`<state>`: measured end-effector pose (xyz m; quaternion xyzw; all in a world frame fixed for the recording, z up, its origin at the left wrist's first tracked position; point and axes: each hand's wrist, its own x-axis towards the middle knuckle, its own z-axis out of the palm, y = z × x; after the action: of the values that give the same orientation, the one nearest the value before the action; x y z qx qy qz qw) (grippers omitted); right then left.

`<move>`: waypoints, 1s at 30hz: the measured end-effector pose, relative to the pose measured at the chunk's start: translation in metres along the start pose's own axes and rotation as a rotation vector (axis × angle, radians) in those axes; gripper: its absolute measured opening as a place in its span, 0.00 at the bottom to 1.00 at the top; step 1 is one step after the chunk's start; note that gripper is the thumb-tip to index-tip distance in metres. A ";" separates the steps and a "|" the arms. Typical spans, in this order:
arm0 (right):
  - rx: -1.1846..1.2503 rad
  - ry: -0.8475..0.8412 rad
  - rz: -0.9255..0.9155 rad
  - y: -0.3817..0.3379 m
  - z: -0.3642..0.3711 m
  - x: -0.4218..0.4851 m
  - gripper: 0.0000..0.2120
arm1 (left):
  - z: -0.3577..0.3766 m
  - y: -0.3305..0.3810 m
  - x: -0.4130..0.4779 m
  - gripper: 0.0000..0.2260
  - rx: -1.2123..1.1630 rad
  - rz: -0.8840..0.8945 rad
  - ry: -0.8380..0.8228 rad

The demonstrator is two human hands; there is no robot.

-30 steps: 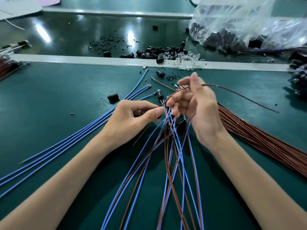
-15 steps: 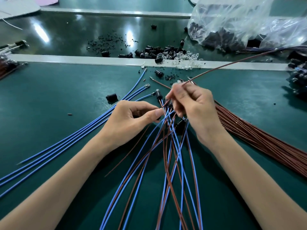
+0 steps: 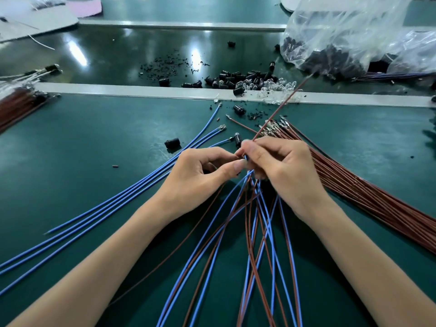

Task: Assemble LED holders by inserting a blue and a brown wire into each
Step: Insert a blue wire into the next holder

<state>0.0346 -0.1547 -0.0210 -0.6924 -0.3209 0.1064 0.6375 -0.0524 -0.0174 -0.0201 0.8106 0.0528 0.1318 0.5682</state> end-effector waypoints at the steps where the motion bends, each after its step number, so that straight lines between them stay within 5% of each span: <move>1: -0.024 -0.012 -0.001 0.000 0.001 -0.001 0.08 | 0.000 0.000 0.000 0.13 0.005 0.005 0.002; 8: 0.230 0.039 0.021 -0.002 -0.001 0.001 0.05 | 0.001 -0.001 0.000 0.09 0.018 0.009 0.025; 14: 0.046 0.012 -0.009 -0.001 0.002 -0.001 0.06 | 0.002 -0.001 0.001 0.08 0.026 0.046 0.025; 19: 0.120 0.029 0.015 -0.002 0.001 0.000 0.03 | 0.005 -0.002 0.001 0.10 0.072 0.067 0.091; 30: -0.023 0.022 -0.010 0.001 0.003 -0.002 0.06 | -0.001 -0.018 0.003 0.16 0.905 0.064 0.357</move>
<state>0.0319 -0.1532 -0.0231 -0.6992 -0.3186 0.0917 0.6334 -0.0489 -0.0098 -0.0363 0.9422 0.1764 0.2501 0.1364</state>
